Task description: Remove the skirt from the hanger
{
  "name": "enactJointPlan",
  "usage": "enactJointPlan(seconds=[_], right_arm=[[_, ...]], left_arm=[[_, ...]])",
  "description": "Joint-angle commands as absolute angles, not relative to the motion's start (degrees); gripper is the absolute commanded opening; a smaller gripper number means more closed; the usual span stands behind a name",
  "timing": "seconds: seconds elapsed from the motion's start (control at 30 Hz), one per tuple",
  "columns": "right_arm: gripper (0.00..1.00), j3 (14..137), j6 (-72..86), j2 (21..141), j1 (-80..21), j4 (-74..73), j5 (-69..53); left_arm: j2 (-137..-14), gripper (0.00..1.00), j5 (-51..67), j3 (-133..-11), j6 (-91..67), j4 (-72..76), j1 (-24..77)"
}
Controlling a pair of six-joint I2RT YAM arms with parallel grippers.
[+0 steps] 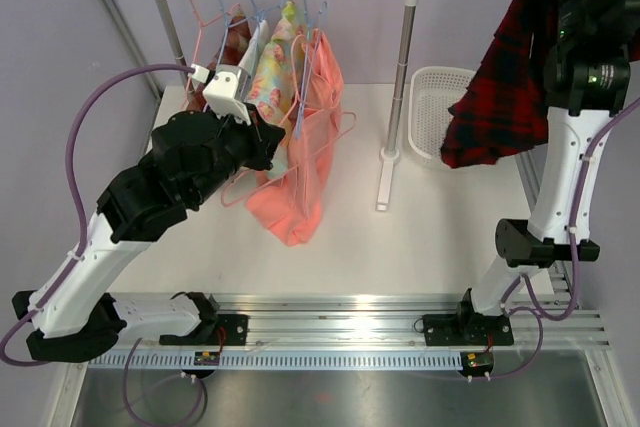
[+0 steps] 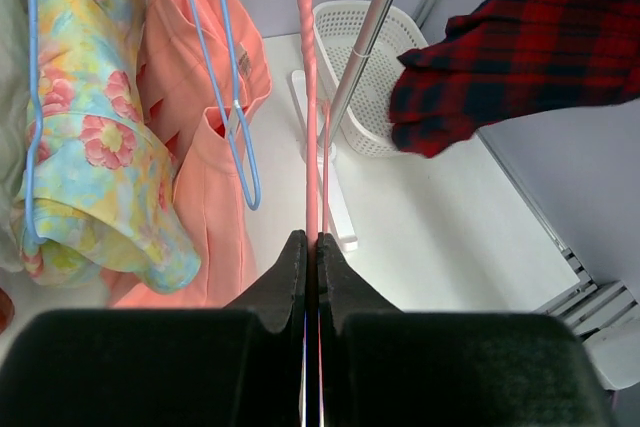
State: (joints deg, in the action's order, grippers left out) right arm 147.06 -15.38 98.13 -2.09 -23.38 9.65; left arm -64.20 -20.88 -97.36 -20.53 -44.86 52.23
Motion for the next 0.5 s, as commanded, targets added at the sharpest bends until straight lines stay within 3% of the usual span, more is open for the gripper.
enactJointPlan(seconds=[0.0, 0.13, 0.47], right_arm=[[0.0, 150.37, 2.51, 104.57, 9.18, -21.8, -9.09], [0.0, 153.62, 12.56, 110.54, 13.7, -16.19, -18.01], [0.0, 157.07, 22.13, 120.14, 13.71, -11.78, -28.64]], left_arm=[[-64.6, 0.0, -19.42, -96.95, -19.34, -40.69, 52.47], [-64.6, 0.0, -19.95, -95.72, -18.46, -38.77, 52.47], [-68.46, 0.0, -22.23, -95.28, -16.17, -35.51, 52.47]])
